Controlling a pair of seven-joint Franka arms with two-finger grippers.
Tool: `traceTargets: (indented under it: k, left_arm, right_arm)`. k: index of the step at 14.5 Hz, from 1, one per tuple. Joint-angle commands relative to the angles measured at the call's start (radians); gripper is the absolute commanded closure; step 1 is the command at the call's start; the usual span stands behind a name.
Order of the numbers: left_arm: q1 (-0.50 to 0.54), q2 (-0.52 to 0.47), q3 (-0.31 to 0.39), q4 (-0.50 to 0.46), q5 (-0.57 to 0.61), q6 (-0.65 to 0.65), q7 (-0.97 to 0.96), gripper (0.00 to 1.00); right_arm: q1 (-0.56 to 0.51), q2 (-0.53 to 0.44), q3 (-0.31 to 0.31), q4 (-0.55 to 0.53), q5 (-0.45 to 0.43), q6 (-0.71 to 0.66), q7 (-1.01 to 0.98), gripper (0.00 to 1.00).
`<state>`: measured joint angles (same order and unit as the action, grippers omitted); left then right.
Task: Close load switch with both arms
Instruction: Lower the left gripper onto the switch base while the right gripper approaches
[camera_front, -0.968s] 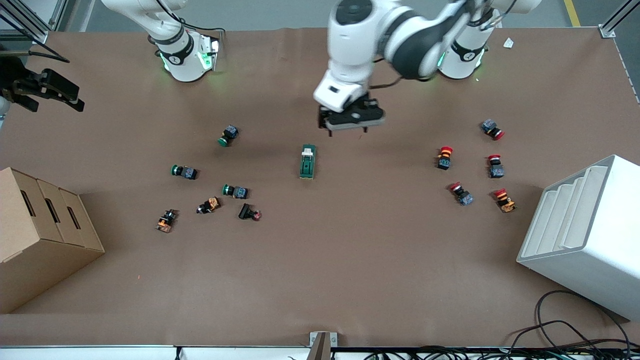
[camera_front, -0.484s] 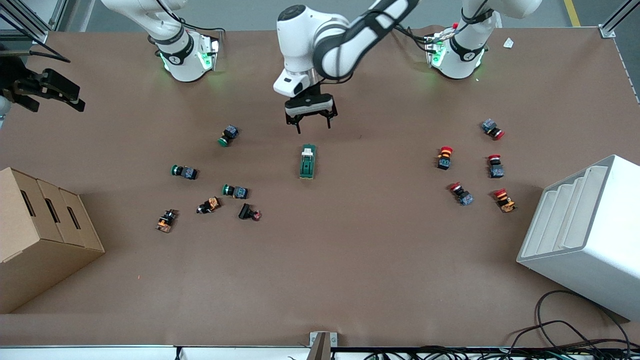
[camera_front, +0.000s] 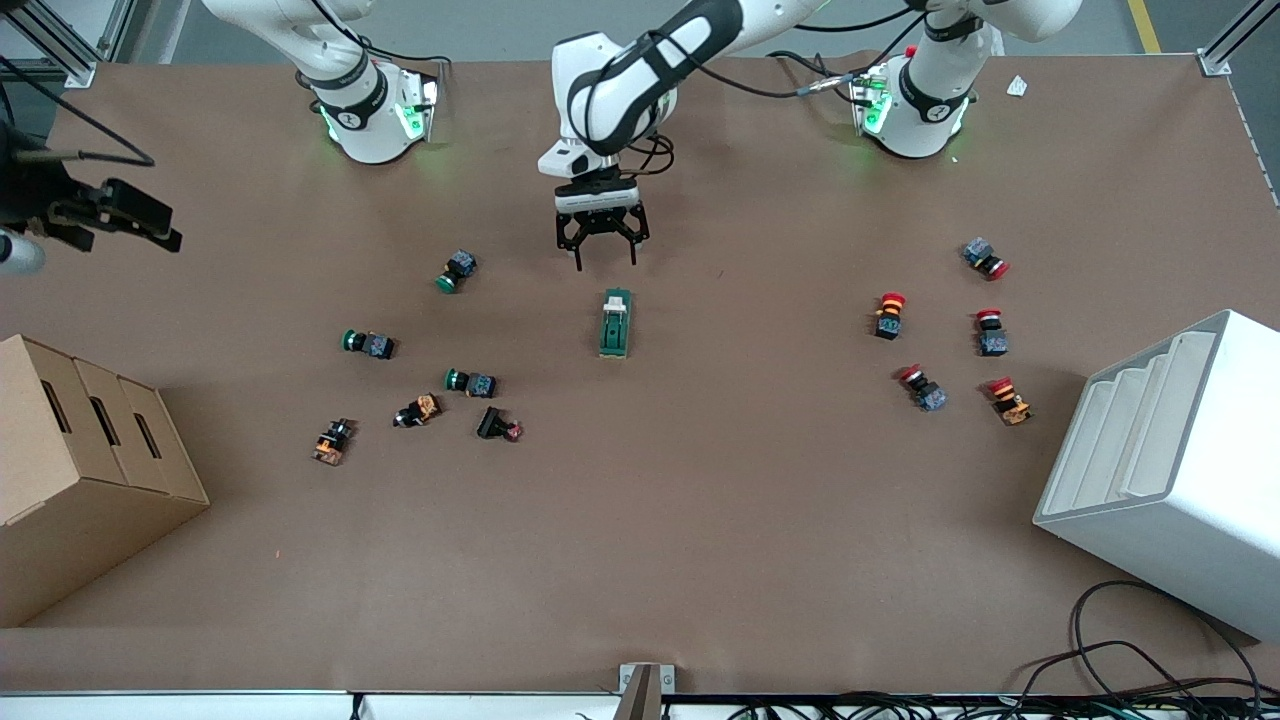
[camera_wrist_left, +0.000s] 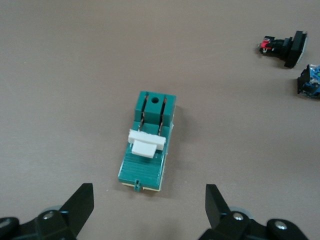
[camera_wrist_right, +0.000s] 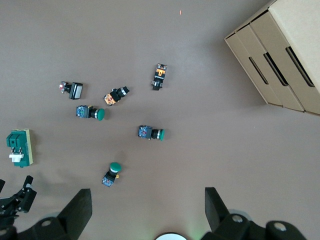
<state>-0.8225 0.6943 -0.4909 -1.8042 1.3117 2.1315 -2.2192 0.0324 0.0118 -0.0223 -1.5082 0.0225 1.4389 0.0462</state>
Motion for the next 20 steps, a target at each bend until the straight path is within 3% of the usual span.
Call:
traceTargets:
  k: [1, 5, 11, 14, 20]
  left_arm:
    - [-0.014, 0.037, 0.005, -0.021, 0.163, -0.053, -0.1, 0.02]
    - [-0.017, 0.053, 0.005, -0.079, 0.346, -0.102, -0.223, 0.02]
    - [-0.04, 0.12, 0.011, -0.075, 0.498, -0.203, -0.324, 0.02]
    - [-0.043, 0.152, 0.012, -0.073, 0.57, -0.246, -0.353, 0.02]
    - [-0.052, 0.174, 0.015, -0.072, 0.601, -0.252, -0.353, 0.01]
  right_arm:
    - [-0.003, 0.051, 0.002, 0.002, 0.004, 0.023, -0.009, 0.0]
    - [0.052, 0.085, 0.009, -0.01, 0.017, 0.043, 0.157, 0.0]
    - [0.201, 0.171, 0.009, -0.027, 0.065, 0.115, 0.486, 0.0]
    - [0.245, 0.192, 0.009, -0.139, 0.105, 0.24, 0.57, 0.0]
    - [0.403, 0.211, 0.009, -0.361, 0.137, 0.569, 0.832, 0.0]
